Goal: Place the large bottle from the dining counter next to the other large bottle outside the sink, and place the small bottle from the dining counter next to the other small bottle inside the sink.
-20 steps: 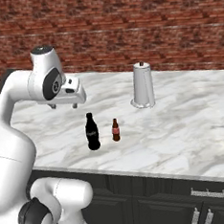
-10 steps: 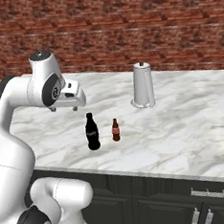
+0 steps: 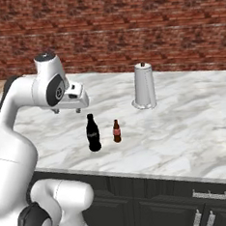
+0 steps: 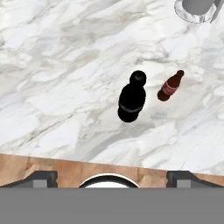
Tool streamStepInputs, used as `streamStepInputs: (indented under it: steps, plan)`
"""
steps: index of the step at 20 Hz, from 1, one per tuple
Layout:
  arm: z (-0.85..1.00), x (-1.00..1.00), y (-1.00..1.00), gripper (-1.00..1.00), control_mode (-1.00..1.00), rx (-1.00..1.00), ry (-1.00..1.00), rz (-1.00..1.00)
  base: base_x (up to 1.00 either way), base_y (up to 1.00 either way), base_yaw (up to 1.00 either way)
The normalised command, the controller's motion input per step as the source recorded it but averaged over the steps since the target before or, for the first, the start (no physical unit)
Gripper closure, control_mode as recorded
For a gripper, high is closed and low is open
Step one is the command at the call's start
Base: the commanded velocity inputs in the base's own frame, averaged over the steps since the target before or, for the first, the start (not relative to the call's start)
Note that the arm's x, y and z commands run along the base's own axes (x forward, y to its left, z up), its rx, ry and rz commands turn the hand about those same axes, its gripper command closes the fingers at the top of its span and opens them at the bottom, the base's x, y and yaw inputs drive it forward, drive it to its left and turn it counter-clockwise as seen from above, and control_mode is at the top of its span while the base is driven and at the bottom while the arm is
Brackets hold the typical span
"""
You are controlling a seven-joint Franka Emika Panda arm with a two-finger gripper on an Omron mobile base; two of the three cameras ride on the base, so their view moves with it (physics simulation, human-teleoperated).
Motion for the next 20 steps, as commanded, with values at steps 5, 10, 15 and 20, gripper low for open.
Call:
streamStepInputs:
  steps: [5, 10, 15, 20]
  plan:
    - [0.0, 0.34, -0.11, -1.0, -1.0, 0.0, 0.03, 0.0, 0.0, 0.0, 0.0]
    - [-0.07, 0.2, -0.12, -1.0, -1.0, 0.0, 0.05, 0.0, 0.0, 0.0, 0.0]
    - [-0.17, 0.03, -0.06, -1.0, -1.0, 0.0, 0.03, 0.0, 0.0, 0.0, 0.0]
    - [-0.08, 0.06, 0.0, -1.0, -1.0, -0.01, 0.0, 0.0, 0.0, 0.0, 0.0]
